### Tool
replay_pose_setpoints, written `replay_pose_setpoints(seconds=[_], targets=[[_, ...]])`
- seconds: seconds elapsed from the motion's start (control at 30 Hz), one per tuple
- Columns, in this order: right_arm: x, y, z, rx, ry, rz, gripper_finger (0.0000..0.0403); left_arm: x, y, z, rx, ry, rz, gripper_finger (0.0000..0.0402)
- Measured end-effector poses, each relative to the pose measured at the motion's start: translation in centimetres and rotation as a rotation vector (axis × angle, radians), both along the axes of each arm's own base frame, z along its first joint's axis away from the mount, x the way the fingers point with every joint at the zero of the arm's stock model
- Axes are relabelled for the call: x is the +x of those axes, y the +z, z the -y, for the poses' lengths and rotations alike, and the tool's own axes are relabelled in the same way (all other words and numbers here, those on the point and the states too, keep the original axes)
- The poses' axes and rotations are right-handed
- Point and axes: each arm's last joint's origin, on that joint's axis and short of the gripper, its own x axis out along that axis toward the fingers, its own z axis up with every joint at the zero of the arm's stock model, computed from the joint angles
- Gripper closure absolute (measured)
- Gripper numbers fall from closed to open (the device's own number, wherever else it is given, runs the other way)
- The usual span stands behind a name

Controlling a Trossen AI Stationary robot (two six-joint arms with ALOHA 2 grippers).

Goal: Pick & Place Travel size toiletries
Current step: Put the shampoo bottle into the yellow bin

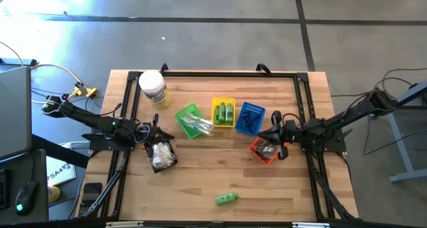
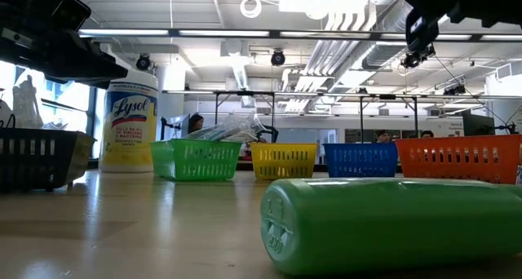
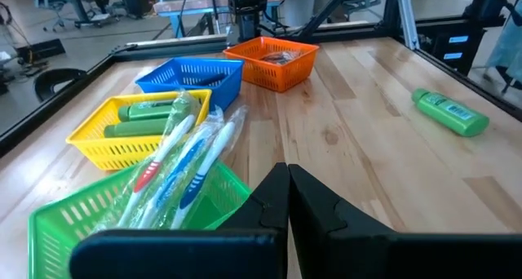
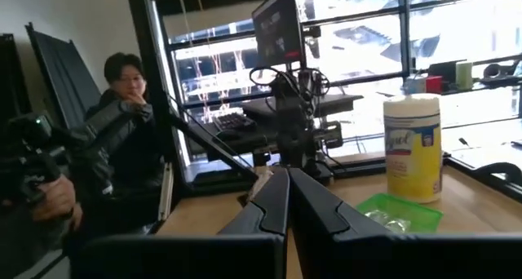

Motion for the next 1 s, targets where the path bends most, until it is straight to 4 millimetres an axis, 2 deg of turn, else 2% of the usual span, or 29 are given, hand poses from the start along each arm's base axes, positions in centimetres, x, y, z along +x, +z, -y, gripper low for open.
replay_pose_setpoints(seconds=[0.33,0.43,0.6,0.7,0.83,1.0], targets=[[-0.9,-1.5,0.4,-0.054,0.02,-0.02,0.04,0.1,0.8,0.0,-0.082,0.007,0.075,0.0402],[-1.0,-1.7,0.4,-0.063,0.019,-0.026,0.04,0.1,1.1,0.1,-0.169,-0.015,0.103,0.0402],[-1.0,-1.7,0.2,-0.071,0.078,-0.019,0.04,1.0,4.0,0.7,-0.206,-0.11,0.122,0.0402],[-1.0,-1.5,0.3,-0.031,0.066,-0.006,0.04,2.5,6.1,1.4,-0.187,-0.083,0.068,0.0402],[-1.3,-1.3,0.3,-0.024,0.078,0.006,0.04,5.8,8.3,3.2,-0.145,-0.061,-0.047,0.0402],[-1.2,-1.7,0.3,-0.02,0.079,-0.038,0.04,11.4,9.1,6.2,-0.154,-0.068,-0.185,0.0402]])
